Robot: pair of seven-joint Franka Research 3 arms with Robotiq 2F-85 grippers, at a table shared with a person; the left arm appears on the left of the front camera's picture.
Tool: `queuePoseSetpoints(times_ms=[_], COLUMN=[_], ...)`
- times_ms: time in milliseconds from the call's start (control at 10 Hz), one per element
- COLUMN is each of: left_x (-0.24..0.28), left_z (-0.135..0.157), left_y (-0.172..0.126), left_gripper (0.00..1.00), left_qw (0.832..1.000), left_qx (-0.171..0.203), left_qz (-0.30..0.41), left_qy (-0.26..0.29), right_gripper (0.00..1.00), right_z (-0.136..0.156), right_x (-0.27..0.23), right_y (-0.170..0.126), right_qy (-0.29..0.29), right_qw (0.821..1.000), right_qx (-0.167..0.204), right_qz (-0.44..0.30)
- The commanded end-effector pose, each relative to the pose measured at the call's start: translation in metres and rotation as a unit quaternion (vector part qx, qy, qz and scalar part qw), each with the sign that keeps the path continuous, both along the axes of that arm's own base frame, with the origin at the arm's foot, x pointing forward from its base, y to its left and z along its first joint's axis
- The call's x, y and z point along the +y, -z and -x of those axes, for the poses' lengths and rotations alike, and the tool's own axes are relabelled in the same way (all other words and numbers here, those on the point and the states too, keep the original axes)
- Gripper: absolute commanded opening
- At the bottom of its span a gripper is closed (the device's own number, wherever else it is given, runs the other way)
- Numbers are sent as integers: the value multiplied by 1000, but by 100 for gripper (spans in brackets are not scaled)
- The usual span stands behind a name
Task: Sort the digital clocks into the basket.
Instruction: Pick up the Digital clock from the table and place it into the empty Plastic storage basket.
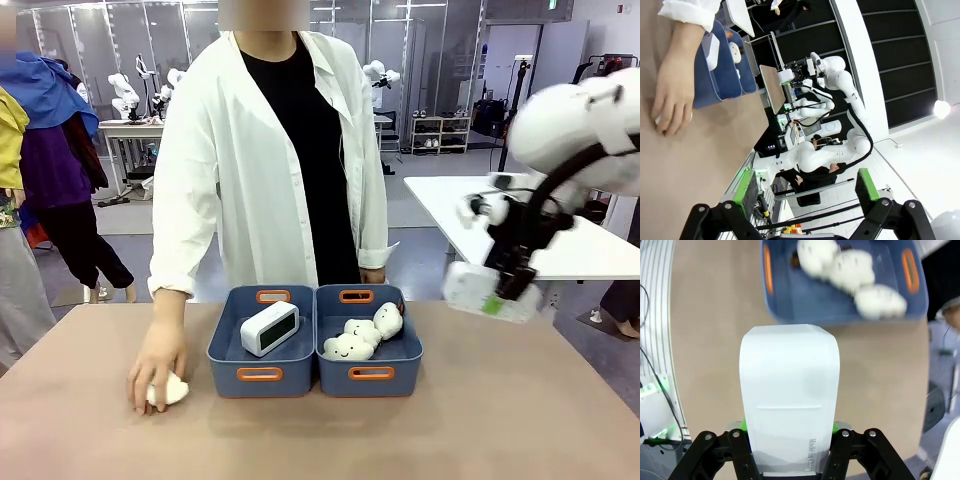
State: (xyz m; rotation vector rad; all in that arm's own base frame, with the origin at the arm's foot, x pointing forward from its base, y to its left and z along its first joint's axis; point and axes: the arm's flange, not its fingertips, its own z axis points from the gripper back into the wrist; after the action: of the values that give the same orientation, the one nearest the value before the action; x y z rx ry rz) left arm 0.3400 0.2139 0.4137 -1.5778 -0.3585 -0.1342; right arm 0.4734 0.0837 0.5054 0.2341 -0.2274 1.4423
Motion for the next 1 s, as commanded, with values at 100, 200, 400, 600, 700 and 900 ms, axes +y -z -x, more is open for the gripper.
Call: queuePoseSetpoints(times_ms=[100,200,400,600,700,900], left_x=[0,0,0,0,0,0], left_z=[5,5,5,5,5,5], left_y=[-3,-3,-3,-3,-3,-3], left_gripper=[100,100,100,100,100,100], left_qw=[1000,1000,1000,1000,1000,1000], left_qx=[-1,-1,-1,-1,-1,-1], left_qz=[-6,-6,-6,-6,-6,-6], left_qy=[2,2,2,2,2,2], right_gripper=[52,52,52,52,52,52], right_z=[-19,-21,-4,125,185,242], right_x=[53,65,30,-145,-213,-273], right_y=[-10,-9,-9,22,34,54], right_qy=[-29,-43,10,154,236,301], right_qw=[999,998,998,984,958,923], right_qx=[23,33,16,25,-5,-24], right_qz=[2,-7,53,-84,-161,-237])
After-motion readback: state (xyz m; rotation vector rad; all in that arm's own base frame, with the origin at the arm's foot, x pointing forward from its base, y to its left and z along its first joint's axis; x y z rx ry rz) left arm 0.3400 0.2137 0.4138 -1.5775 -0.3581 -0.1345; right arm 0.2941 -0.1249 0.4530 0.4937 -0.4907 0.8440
